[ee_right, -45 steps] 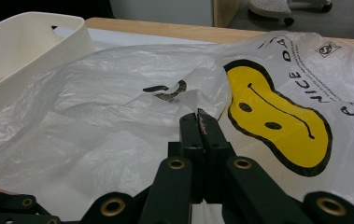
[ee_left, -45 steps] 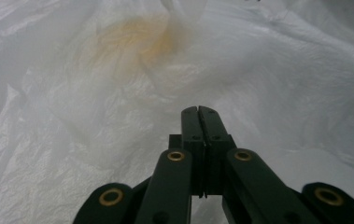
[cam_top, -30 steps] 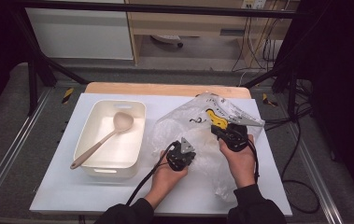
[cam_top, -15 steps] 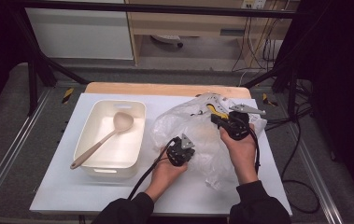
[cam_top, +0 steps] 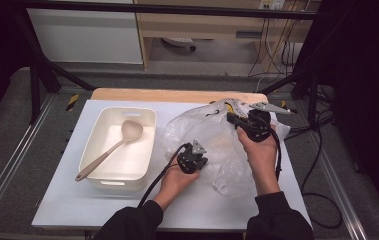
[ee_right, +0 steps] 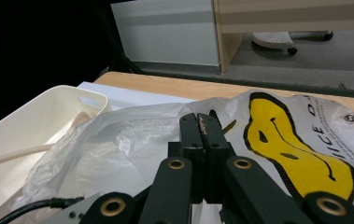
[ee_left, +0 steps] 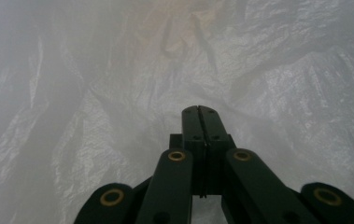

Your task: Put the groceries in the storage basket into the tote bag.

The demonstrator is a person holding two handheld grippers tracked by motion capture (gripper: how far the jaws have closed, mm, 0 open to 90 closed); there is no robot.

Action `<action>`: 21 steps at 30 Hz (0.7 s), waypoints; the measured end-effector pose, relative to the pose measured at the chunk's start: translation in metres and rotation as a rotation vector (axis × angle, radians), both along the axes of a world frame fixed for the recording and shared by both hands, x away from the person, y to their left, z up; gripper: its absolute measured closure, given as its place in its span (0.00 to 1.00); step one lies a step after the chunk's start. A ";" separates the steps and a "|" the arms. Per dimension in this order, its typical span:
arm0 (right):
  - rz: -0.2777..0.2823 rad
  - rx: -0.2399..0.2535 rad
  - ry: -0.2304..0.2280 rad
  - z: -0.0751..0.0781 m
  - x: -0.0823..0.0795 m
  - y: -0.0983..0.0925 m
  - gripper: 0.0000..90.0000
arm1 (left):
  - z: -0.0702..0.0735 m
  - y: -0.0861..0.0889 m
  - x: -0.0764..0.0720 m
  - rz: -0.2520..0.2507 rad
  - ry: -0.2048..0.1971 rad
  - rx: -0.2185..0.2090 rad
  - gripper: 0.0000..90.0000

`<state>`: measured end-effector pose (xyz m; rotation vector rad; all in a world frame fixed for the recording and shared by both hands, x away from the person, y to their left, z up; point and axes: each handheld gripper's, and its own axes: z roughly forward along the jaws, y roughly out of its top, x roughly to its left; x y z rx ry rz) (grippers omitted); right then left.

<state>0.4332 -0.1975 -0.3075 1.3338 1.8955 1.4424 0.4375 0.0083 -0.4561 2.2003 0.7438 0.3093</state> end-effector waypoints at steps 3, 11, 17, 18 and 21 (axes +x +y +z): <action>0.015 -0.005 -0.004 -0.003 -0.001 0.003 1.00 | 0.001 0.000 0.003 0.000 -0.015 0.019 1.00; 0.032 -0.015 -0.021 -0.009 0.003 0.010 1.00 | 0.003 0.001 0.006 0.020 -0.017 0.033 1.00; 0.034 -0.023 0.001 -0.019 0.007 0.011 1.00 | 0.016 0.004 -0.012 0.007 -0.015 -0.015 1.00; 0.034 -0.025 0.003 -0.021 0.007 0.012 1.00 | 0.020 0.004 -0.016 -0.002 -0.018 -0.017 1.00; 0.032 -0.027 0.010 -0.023 0.008 0.012 1.00 | 0.029 0.007 -0.026 -0.016 -0.013 -0.039 1.00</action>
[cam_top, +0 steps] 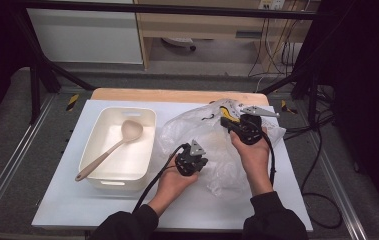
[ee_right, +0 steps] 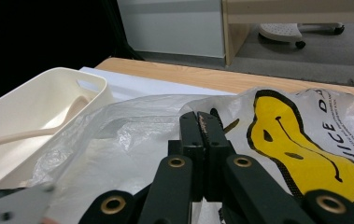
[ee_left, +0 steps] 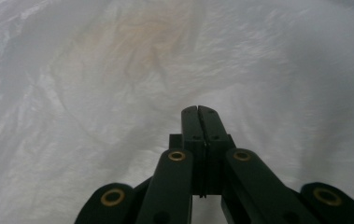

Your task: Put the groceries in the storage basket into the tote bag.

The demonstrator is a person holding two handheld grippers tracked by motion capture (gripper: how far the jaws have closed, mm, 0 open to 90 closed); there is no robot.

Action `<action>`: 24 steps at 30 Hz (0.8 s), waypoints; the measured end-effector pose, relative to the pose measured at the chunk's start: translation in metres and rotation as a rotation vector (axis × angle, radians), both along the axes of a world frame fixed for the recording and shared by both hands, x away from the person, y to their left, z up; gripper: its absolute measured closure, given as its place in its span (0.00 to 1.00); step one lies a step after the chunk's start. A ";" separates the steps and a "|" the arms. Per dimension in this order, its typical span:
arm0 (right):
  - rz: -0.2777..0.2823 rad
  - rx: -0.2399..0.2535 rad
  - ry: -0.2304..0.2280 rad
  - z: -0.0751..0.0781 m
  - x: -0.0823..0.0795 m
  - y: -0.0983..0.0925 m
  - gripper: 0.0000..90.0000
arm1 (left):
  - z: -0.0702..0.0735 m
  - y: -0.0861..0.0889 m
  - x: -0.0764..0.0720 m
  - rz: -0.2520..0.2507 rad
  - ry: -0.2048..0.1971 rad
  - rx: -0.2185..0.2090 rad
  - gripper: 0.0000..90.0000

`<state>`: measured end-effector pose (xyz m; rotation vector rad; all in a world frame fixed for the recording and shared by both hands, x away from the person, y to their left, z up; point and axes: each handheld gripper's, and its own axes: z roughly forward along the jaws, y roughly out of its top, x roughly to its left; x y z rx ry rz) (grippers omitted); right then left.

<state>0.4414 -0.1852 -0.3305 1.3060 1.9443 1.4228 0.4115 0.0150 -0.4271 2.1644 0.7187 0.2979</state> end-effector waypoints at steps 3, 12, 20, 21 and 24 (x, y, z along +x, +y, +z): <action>0.001 -0.004 0.008 -0.002 0.001 0.000 1.00 | 0.011 0.003 -0.010 -0.018 0.008 -0.027 1.00; 0.014 -0.004 0.042 -0.012 0.005 0.003 1.00 | 0.046 0.026 -0.029 -0.009 0.001 -0.090 1.00; 0.038 -0.005 0.059 -0.017 0.006 0.007 1.00 | 0.059 0.039 -0.032 0.034 -0.025 -0.084 0.92; 0.038 -0.004 0.062 -0.018 0.006 0.008 1.00 | 0.060 0.041 -0.032 0.045 -0.030 -0.091 0.90; 0.039 -0.013 0.062 -0.019 0.005 0.009 1.00 | 0.063 0.045 -0.032 0.081 -0.047 -0.099 0.78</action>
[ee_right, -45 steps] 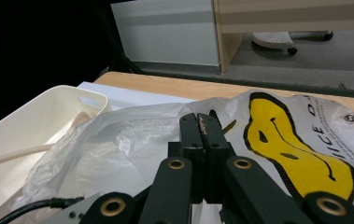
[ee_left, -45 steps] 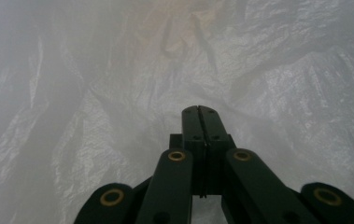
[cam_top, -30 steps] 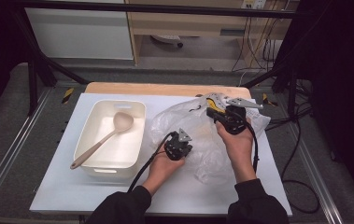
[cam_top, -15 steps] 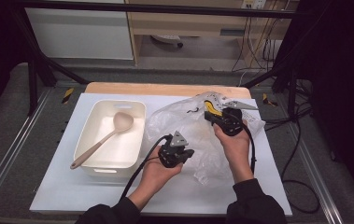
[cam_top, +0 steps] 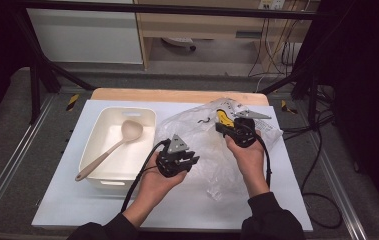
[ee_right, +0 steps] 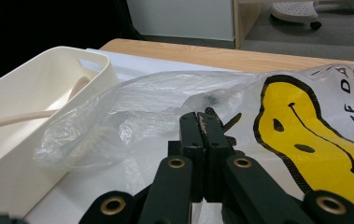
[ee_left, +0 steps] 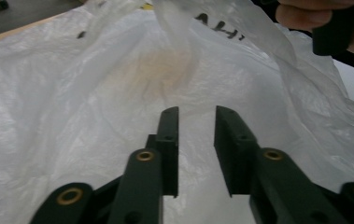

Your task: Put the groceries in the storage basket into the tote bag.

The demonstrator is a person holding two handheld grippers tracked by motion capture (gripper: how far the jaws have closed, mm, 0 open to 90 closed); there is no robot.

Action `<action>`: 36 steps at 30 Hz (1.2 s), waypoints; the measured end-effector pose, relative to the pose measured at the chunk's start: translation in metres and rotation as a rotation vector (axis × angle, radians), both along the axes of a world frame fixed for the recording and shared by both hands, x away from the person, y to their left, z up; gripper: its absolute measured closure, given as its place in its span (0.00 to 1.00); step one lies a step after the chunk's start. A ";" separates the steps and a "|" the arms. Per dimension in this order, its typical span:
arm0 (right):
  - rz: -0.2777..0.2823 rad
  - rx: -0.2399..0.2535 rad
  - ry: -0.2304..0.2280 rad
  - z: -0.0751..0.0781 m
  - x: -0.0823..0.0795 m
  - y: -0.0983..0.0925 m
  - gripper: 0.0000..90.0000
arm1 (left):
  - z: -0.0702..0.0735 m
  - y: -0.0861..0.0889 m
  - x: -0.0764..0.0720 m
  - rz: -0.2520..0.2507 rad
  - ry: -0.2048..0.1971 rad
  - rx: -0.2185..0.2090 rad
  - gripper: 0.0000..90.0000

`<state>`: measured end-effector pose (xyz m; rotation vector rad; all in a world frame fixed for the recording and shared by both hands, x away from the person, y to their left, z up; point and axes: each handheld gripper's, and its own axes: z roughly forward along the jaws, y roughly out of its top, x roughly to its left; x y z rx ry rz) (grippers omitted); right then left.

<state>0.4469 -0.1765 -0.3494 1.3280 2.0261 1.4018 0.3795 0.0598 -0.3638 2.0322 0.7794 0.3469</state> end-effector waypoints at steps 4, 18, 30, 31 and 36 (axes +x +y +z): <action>0.002 -0.001 0.002 0.000 0.000 0.000 1.00 | 0.004 0.005 0.001 0.033 0.009 -0.010 0.64; 0.006 -0.011 0.012 -0.004 0.001 0.002 1.00 | 0.028 0.034 0.006 0.117 -0.014 -0.064 0.11; 0.010 -0.016 0.018 -0.007 0.002 0.003 1.00 | 0.039 0.064 0.010 0.188 -0.041 -0.068 0.08; 0.010 -0.015 0.019 -0.007 0.002 0.003 1.00 | 0.040 0.066 0.011 0.196 -0.042 -0.071 0.08; 0.013 -0.020 0.021 -0.007 0.001 0.003 1.00 | 0.042 0.073 0.014 0.210 -0.041 -0.066 0.09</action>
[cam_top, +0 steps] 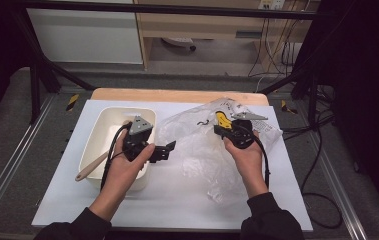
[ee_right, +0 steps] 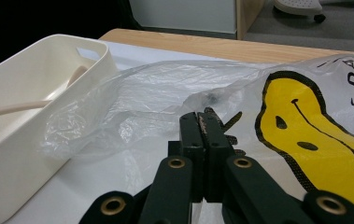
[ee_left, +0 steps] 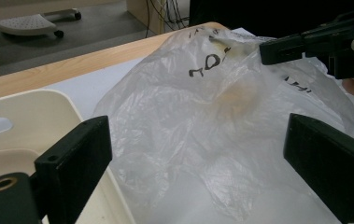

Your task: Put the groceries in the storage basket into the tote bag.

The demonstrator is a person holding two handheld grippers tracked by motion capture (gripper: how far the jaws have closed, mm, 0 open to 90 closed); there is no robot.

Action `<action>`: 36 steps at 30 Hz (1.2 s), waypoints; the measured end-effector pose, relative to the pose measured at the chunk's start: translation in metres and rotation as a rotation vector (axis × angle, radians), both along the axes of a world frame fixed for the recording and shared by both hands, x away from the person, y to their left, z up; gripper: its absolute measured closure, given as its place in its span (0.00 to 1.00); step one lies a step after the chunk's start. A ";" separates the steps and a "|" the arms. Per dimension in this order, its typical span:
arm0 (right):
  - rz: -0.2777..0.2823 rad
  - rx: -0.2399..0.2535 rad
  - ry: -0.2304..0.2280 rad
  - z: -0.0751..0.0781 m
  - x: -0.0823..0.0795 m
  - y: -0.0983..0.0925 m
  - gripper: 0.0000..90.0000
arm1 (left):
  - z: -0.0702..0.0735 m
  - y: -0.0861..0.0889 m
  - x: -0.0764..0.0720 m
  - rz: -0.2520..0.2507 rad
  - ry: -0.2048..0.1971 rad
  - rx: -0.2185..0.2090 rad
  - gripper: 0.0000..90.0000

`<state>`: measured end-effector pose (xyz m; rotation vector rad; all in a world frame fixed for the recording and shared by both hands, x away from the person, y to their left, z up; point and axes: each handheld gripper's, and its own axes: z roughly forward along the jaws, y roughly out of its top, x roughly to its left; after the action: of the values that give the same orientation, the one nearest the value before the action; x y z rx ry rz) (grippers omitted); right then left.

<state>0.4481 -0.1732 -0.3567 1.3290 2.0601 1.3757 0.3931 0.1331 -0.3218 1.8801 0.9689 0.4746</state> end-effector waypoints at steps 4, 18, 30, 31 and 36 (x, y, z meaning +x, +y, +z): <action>0.000 0.004 0.000 0.000 0.000 -0.001 1.00 | 0.002 0.005 0.000 0.007 0.003 0.002 0.08; 0.005 0.000 0.003 -0.001 0.000 0.000 1.00 | 0.005 0.026 0.002 0.041 -0.001 0.020 0.08; 0.009 -0.009 0.006 -0.003 0.000 0.001 1.00 | 0.007 0.055 0.003 0.083 0.002 0.029 0.08; 0.009 -0.009 0.006 -0.003 0.000 0.001 1.00 | 0.007 0.057 0.003 0.088 0.000 0.027 0.08; 0.010 -0.011 0.004 -0.003 0.000 0.000 1.00 | 0.009 0.070 0.002 0.111 0.003 0.026 0.08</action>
<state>0.4478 -0.1728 -0.3594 1.3199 2.0772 1.3654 0.3954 0.2032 -0.3130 1.8568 1.0780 0.5526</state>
